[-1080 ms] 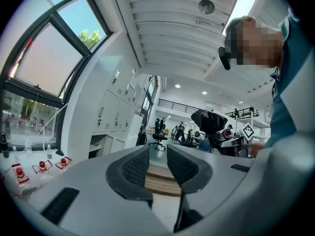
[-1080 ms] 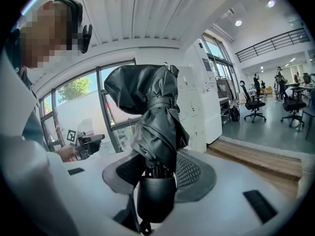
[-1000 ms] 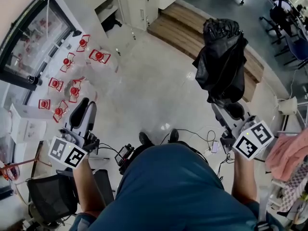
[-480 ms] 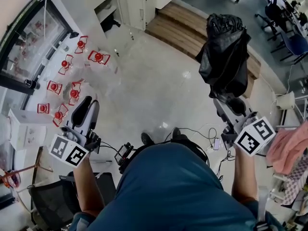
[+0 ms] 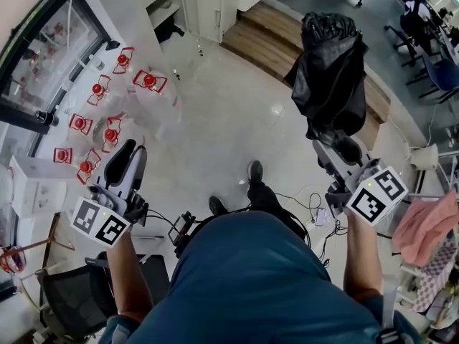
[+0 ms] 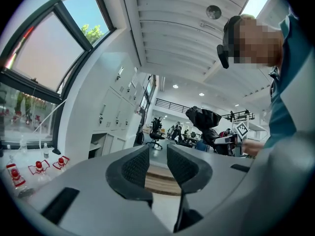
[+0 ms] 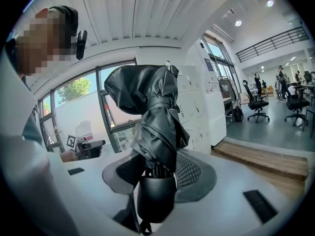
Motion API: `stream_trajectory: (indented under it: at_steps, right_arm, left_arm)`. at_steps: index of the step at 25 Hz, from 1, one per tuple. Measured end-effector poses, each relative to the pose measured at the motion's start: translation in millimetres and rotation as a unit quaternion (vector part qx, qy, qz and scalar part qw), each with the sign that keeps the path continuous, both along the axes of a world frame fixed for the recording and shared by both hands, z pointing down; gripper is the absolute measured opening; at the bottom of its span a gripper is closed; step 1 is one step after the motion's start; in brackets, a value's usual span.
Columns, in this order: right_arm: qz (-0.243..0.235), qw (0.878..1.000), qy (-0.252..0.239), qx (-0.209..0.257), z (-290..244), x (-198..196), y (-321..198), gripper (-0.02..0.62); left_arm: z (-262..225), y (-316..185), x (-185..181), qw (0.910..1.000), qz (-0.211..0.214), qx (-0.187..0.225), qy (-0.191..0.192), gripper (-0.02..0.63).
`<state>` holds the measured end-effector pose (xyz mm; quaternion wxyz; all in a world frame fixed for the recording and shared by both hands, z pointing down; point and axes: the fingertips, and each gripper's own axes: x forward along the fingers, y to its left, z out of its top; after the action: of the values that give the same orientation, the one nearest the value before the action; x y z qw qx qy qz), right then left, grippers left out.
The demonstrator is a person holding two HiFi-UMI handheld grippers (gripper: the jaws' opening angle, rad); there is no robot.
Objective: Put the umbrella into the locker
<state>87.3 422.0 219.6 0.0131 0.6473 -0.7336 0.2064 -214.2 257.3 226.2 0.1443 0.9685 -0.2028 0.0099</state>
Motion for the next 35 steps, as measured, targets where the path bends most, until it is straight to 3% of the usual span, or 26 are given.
stream_trajectory:
  at_steps: [10, 35]
  right_arm:
    - [-0.05, 0.998, -0.033, -0.004, 10.2, 49.9, -63.0, 0.186]
    - [-0.14, 0.989, -0.036, -0.014, 25.1, 204.4, -188.0, 0.186]
  left_arm:
    - [-6.6, -33.2, 41.4, 0.9988, -0.047, 0.002, -0.009, 0.129]
    - [-4.7, -99.1, 178.8, 0.9894, -0.144, 0.004, -0.017, 0.127]
